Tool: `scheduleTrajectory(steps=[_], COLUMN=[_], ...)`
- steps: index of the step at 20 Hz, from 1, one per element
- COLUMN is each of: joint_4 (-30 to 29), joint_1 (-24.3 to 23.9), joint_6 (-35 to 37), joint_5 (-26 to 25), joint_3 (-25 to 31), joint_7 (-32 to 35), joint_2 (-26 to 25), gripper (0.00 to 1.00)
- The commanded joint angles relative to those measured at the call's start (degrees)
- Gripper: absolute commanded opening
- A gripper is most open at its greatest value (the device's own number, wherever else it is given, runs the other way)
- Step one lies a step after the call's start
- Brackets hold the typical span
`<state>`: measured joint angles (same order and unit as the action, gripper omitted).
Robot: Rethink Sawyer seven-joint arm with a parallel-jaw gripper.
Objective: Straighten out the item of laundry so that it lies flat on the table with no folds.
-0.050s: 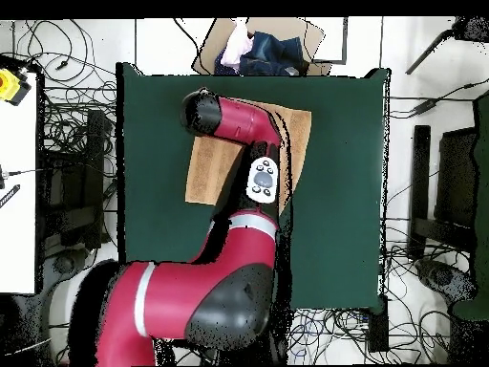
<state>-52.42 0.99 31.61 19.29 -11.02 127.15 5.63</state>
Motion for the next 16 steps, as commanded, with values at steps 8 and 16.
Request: scheduleTrajectory(steps=[8,16], joint_4=[-10.9,-13.6], joint_1=[2.0,0.8], joint_6=[13.8,11.5], joint_5=[-0.1,0.5], joint_3=[-4.3,-1.6], joint_7=[12.1,11.0], joint_2=[12.9,13.2], gripper=[1.00,1.00])
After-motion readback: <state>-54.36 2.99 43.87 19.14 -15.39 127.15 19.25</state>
